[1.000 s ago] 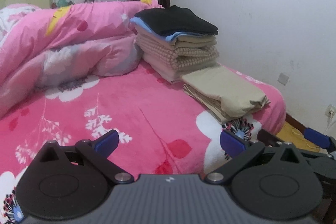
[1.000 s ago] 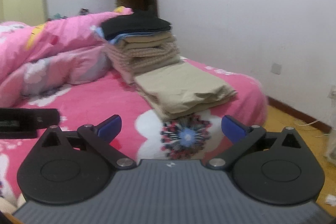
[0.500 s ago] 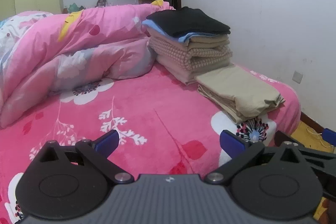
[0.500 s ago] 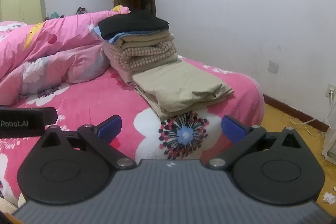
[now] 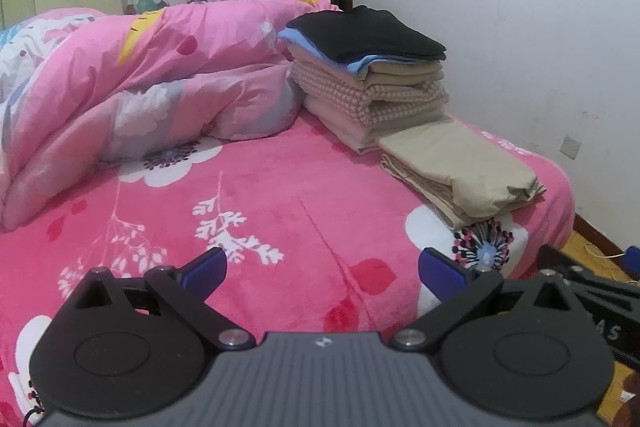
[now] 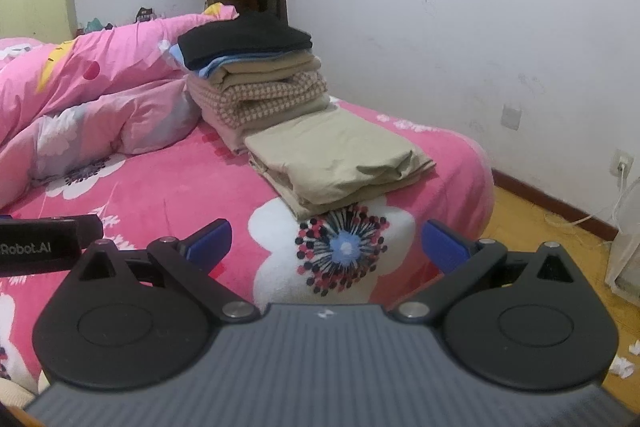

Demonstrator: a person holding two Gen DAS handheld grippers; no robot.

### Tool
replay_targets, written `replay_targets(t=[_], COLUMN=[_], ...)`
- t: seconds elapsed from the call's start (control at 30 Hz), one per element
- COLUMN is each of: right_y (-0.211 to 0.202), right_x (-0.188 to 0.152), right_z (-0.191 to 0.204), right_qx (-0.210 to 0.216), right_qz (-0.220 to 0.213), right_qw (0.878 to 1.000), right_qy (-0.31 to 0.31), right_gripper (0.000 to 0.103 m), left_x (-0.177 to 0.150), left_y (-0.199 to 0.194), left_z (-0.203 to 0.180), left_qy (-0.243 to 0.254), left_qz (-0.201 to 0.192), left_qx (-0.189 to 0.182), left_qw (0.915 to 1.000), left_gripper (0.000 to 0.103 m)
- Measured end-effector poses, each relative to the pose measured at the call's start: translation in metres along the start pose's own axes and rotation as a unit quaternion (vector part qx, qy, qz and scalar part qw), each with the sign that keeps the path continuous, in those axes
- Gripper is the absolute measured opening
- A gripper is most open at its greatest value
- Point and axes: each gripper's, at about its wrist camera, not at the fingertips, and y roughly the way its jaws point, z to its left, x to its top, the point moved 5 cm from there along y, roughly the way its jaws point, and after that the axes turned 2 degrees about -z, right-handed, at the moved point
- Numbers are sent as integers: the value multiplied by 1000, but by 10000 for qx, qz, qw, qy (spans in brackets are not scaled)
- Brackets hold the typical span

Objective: Fold clothes

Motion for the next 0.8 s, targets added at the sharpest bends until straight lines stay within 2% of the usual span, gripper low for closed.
replay_targets(t=[0.1, 0.47, 0.8], right_y=[-3, -1, -5], right_x=[1, 2, 4], right_z=[1, 9, 1], right_qx=[-161, -532, -620], right_qz=[-145, -128, -68], right_qw=[9996, 9967, 9970], right_qy=[-156, -600, -452], right_gripper=[102, 102, 102], left_x=[0, -4, -14], left_y=[0, 0, 1], left_z=[2, -1, -16], left_qy=[-44, -20, 13], left_qz=[-16, -48, 75], left_qx=[14, -106, -424], left_qw=[10000, 9999, 9991], left_gripper=[102, 102, 103])
